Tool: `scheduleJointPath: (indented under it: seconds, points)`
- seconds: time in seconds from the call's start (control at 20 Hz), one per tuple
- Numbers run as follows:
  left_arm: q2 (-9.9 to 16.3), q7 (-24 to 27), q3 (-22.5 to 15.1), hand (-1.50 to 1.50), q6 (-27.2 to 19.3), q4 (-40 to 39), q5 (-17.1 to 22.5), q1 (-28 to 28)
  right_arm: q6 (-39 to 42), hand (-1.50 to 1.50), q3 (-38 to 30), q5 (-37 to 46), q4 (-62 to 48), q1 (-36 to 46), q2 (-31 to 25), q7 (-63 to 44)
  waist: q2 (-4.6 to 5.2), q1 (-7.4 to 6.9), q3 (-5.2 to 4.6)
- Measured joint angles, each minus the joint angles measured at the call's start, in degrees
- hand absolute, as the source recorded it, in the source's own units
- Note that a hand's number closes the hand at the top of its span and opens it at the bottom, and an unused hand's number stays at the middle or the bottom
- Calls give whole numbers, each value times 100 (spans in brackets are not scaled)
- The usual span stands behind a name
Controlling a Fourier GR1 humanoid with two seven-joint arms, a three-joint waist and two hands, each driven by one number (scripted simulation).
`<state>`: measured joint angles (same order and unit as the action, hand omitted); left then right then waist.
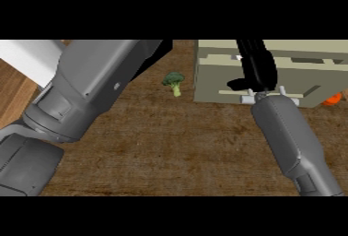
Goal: Pick up the can, place it into the drawer and close the drawer
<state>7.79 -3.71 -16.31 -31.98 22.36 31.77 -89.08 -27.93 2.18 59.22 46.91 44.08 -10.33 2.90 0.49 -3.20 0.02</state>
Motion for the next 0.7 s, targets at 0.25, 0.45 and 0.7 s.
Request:
scheduleJointPath:
  seconds: [0.25,0.45,0.7]
  points:
    - [177,-278,-79,-150,8,414,-84,252,-500,-150,-222,163,-946,716,23,18,-4,-92,1]
    - [307,-392,-126,-150,6,788,-134,546,-739,-150,-364,242,-1569,1224,19,8,9,-151,4]
    - [540,-539,-188,-150,121,1266,-179,934,-901,-150,-510,251,-2148,1617,-46,139,26,-212,6]
